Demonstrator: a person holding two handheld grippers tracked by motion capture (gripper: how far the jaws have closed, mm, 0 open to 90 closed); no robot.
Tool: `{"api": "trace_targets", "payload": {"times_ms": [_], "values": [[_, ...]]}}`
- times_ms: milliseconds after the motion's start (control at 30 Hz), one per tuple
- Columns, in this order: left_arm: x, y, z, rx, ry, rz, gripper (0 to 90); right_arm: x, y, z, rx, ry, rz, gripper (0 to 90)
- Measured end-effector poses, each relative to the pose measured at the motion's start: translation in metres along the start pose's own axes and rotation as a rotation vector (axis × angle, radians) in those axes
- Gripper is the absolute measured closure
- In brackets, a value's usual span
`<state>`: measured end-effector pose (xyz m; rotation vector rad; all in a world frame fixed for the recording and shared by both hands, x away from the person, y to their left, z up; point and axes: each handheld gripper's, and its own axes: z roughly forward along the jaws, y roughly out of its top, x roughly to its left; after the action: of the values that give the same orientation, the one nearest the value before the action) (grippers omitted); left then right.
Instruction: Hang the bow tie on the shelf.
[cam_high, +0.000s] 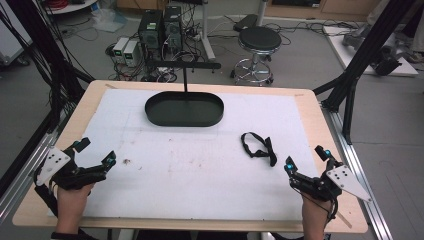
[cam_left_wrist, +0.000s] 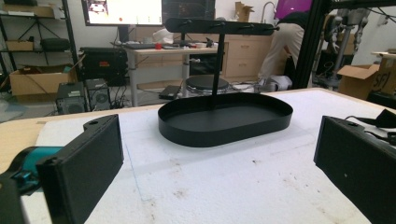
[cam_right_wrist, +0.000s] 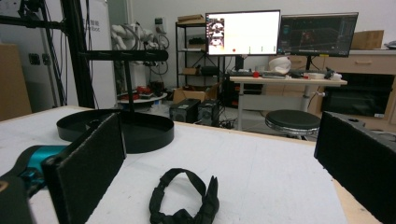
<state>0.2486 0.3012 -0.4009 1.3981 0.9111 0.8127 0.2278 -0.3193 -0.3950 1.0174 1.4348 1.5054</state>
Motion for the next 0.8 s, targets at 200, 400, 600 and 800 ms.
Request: {"api": "trace_targets", "payload": {"times_ms": [200, 400, 600, 800], "values": [[0.0, 0.0, -0.001, 0.008, 0.0, 0.004, 1.8, -0.001, 0.0, 0.0, 0.005, -0.003, 0.015, 1.2], [0.001, 0.0, -0.001, 0.008, 0.002, 0.001, 1.8, 0.001, 0.0, 0.004, 0.045, -0.001, 0.021, 1.2], [0.0, 0.001, -0.001, 0.003, -0.003, -0.007, 1.8, 0.004, 0.0, 0.014, 0.091, 0.02, 0.03, 1.2], [0.0, 0.002, 0.0, 0.009, -0.012, -0.019, 1.8, 0.0, -0.004, 0.03, 0.189, 0.018, 0.069, 1.2]]}}
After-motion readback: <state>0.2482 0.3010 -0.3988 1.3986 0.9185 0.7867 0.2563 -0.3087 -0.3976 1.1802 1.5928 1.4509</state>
